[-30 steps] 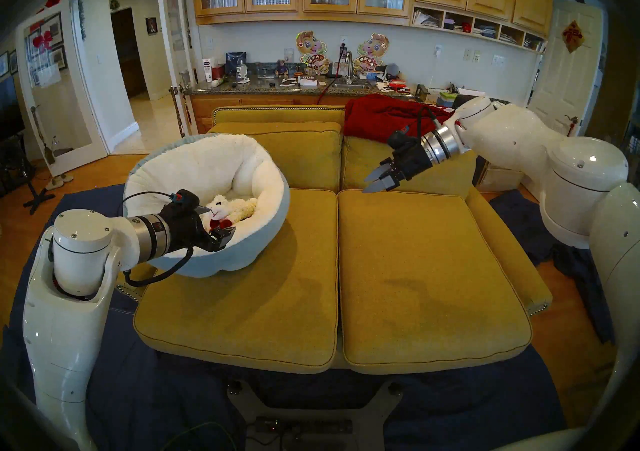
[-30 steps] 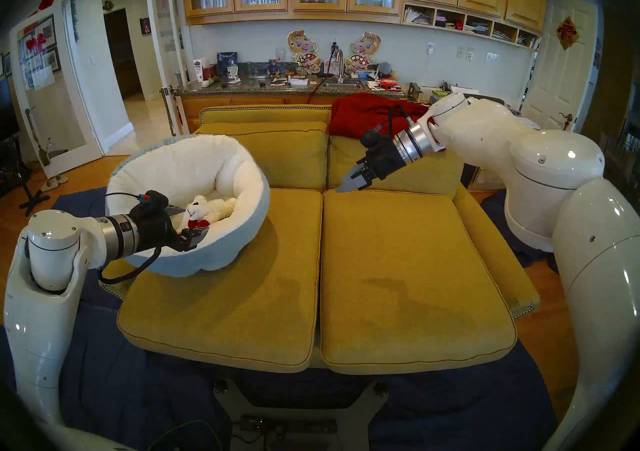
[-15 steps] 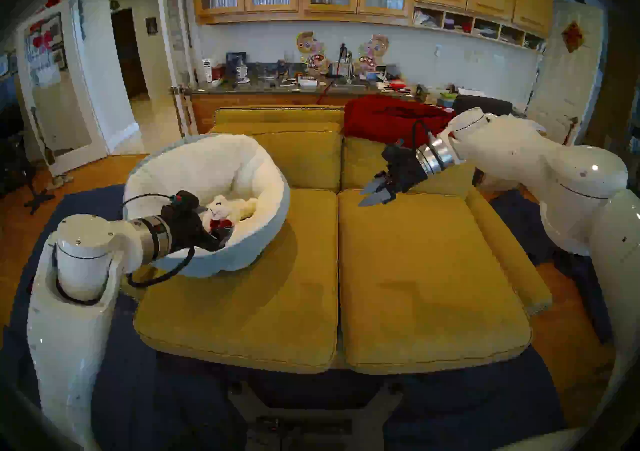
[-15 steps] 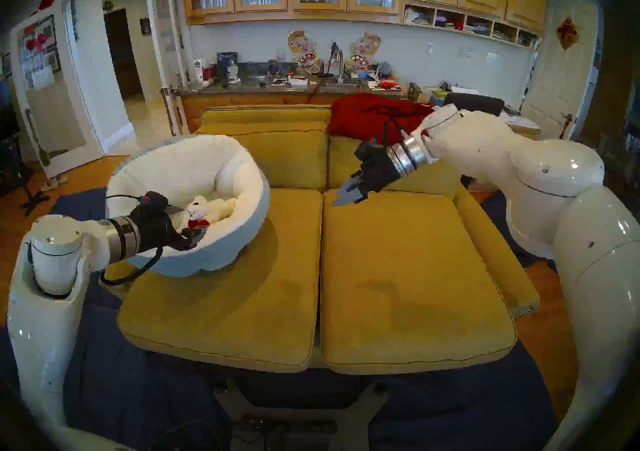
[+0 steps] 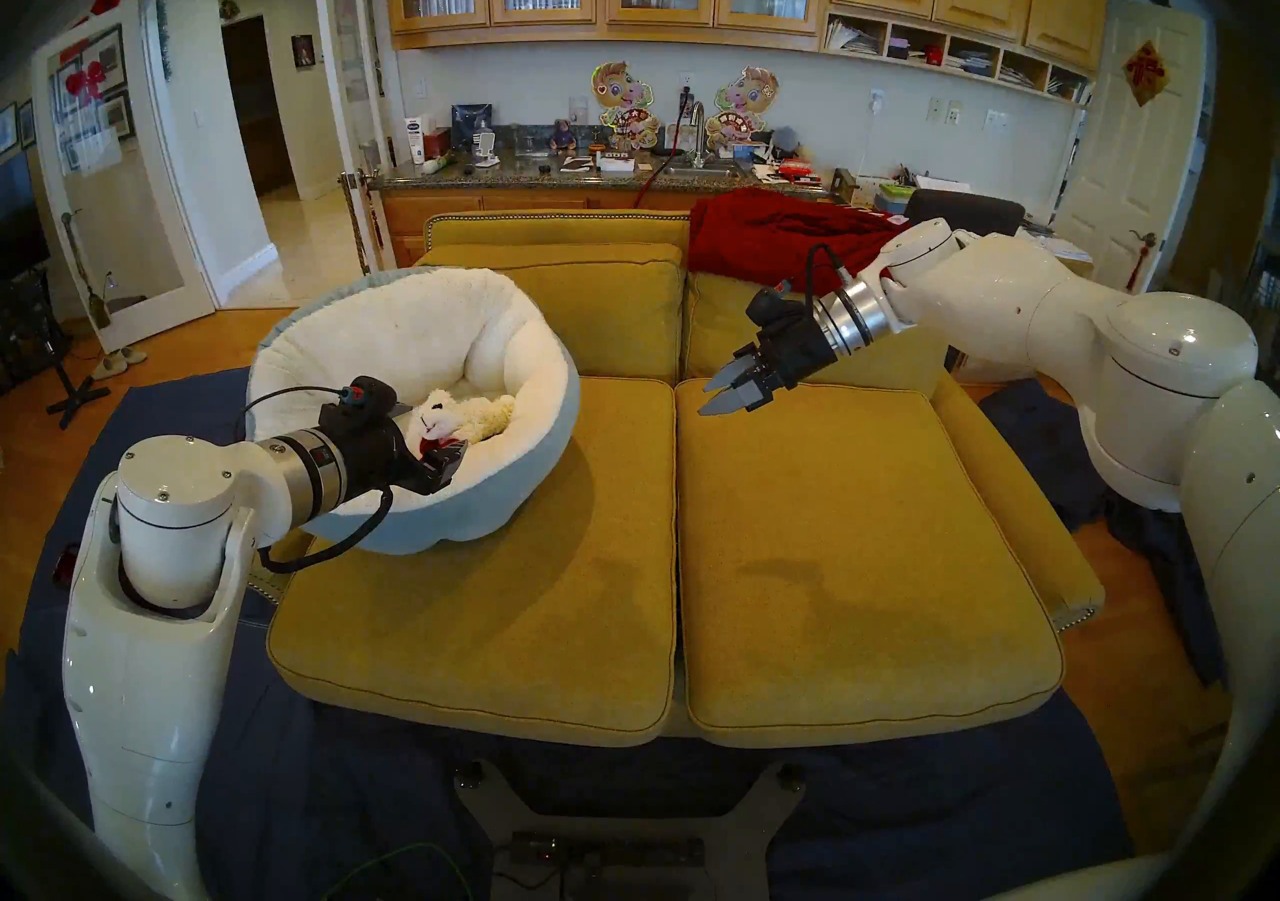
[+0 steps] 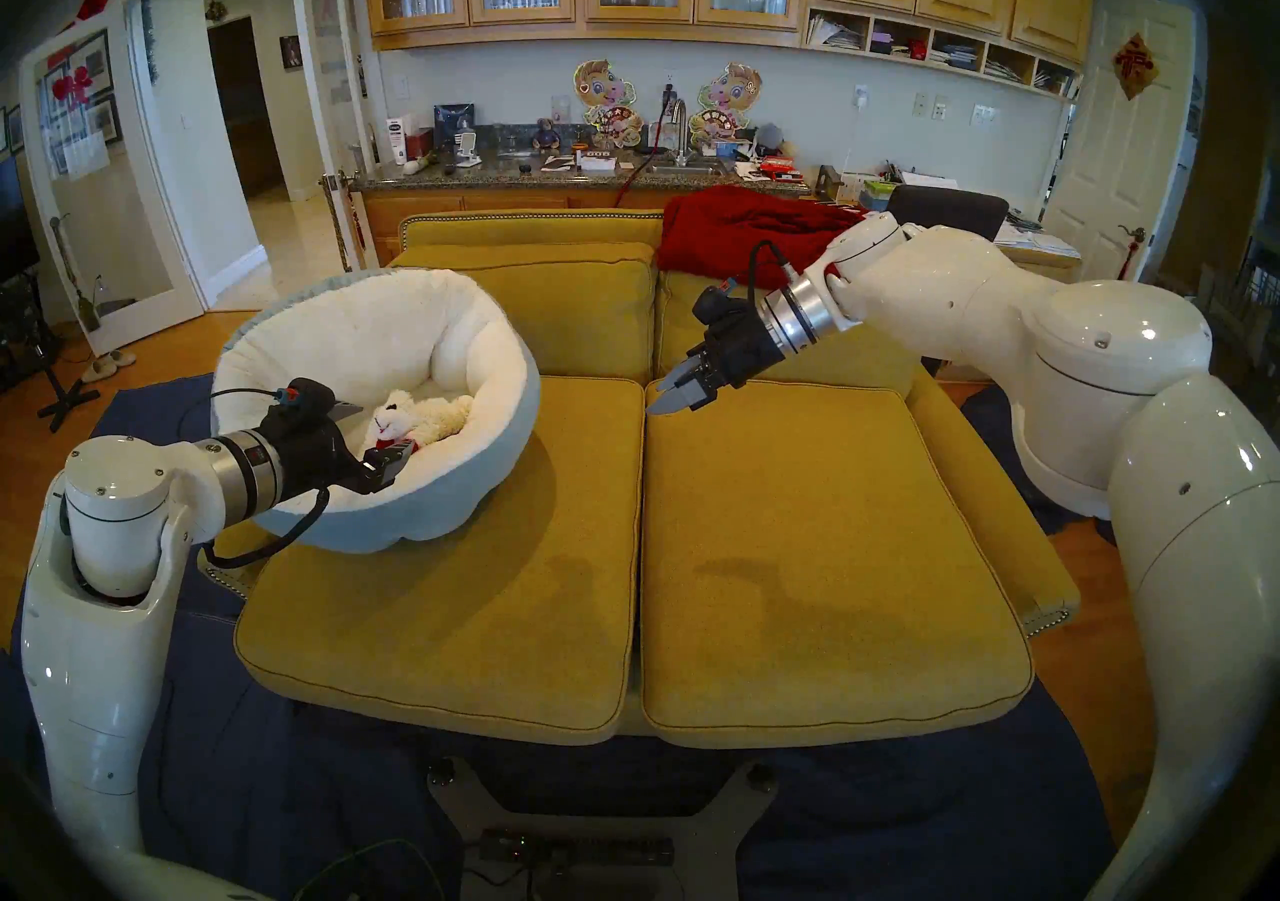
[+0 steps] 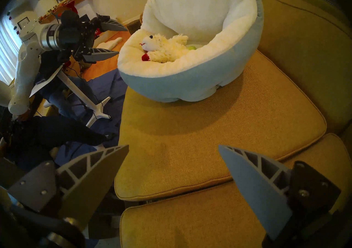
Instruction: Put toys into dog bed
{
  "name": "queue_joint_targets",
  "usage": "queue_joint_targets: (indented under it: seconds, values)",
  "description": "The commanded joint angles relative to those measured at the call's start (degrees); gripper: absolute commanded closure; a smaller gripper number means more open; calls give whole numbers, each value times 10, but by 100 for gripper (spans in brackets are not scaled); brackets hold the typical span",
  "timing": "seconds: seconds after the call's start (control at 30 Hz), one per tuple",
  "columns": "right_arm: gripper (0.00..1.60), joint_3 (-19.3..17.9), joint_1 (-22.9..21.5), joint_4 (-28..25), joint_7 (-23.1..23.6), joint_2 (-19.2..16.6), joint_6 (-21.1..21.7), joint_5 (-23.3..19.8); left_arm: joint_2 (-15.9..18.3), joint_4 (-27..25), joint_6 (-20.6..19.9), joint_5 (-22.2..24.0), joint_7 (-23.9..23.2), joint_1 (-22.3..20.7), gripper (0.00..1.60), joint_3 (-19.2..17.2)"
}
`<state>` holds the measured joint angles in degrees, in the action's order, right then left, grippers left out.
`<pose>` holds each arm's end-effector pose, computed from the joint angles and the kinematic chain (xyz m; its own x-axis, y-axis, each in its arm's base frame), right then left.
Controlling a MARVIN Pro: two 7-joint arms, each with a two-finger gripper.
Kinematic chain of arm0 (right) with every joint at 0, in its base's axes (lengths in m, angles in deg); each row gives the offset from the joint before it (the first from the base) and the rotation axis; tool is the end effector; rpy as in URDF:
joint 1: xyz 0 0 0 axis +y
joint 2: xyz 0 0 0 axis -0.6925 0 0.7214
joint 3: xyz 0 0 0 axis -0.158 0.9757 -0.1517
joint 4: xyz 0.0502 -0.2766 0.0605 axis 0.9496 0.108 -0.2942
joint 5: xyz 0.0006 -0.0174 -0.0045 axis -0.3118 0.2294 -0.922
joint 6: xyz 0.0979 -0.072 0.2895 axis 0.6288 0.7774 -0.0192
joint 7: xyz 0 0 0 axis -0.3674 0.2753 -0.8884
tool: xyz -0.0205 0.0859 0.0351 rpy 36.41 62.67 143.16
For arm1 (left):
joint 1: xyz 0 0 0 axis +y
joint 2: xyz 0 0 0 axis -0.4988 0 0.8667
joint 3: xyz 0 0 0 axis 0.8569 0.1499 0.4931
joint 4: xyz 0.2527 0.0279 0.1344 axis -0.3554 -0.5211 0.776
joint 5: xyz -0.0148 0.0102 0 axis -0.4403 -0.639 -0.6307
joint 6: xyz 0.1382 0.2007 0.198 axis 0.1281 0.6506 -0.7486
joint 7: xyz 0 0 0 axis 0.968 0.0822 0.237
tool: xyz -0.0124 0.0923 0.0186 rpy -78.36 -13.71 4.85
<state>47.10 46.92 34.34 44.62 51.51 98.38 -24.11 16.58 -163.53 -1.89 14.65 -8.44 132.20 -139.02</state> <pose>0.5741 -0.0290 -0.1393 0.3460 0.5745 0.7418 0.9382 -0.2170 -0.2695 0.3336 0.1031 -0.1686 0.2871 -0.4028 0.8691 -0.3895 -0.8780 -0.2782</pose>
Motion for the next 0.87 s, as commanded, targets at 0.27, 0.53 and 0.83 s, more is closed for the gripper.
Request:
queue_joint_targets:
  seconds: [0.27, 0.53, 0.83]
  values:
    - [0, -16, -15, -35, -62, -14, 16, -11, -21, -19, 27, -6, 20, -4, 0, 0]
    - [0, -20, -15, -55, -104, -25, 28, -16, -31, -21, 36, -11, 29, -2, 0, 1]
    - [0, -24, -15, -81, -145, -36, 39, -22, -41, -22, 46, -16, 38, 1, 0, 1]
